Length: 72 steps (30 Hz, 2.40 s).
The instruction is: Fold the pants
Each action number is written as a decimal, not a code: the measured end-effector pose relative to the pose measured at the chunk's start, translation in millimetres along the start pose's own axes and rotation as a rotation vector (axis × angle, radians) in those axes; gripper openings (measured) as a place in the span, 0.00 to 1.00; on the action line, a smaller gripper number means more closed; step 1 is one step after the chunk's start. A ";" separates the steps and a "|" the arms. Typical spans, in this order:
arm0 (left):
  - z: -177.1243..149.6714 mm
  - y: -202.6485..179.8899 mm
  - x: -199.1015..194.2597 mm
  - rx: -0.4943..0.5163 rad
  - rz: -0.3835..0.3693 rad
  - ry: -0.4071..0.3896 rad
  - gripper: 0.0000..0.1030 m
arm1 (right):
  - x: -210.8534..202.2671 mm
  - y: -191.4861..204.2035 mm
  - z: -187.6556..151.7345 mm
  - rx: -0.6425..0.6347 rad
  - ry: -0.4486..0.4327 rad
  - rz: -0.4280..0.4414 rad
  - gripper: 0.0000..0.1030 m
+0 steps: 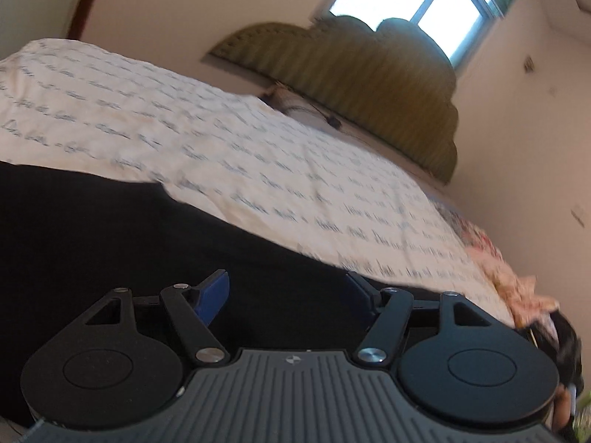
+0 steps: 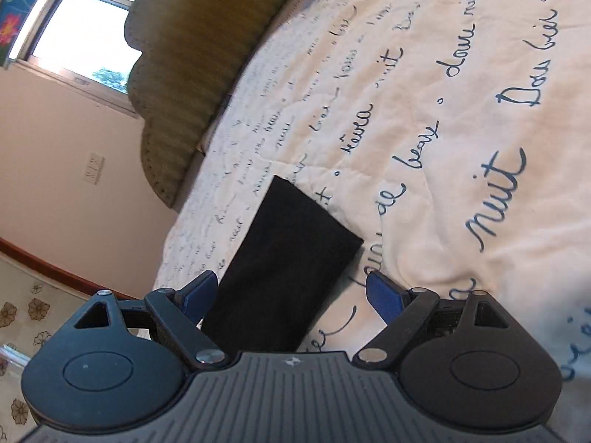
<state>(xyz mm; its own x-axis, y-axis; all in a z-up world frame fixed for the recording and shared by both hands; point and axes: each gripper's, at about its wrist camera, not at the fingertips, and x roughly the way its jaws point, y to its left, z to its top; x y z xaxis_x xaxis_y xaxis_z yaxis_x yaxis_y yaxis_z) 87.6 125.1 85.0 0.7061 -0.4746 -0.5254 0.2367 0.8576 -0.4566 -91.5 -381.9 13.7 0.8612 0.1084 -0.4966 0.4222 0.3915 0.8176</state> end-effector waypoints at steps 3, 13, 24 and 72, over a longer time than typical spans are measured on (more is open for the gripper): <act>-9.0 -25.1 11.7 0.040 -0.080 0.075 0.67 | 7.2 -4.7 7.5 0.063 -0.007 0.034 0.86; -26.3 -74.8 39.3 0.097 -0.134 0.126 0.68 | 11.6 -18.0 -0.4 0.060 -0.044 0.099 0.38; -14.2 -157.2 92.3 0.168 -0.235 0.143 0.73 | 22.3 -19.1 4.3 0.113 -0.094 0.077 0.43; -26.5 -226.9 219.6 0.215 -0.156 0.369 0.08 | -3.7 -5.0 0.2 -0.226 -0.411 -0.090 0.83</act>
<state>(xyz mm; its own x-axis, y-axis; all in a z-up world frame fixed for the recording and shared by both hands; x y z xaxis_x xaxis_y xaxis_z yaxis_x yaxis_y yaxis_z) 171.3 -178.9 54.1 0.3750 -0.6071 -0.7006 0.4823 0.7732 -0.4119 -96.7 -384.5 11.6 0.8837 -0.2880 -0.3689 0.4676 0.5766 0.6700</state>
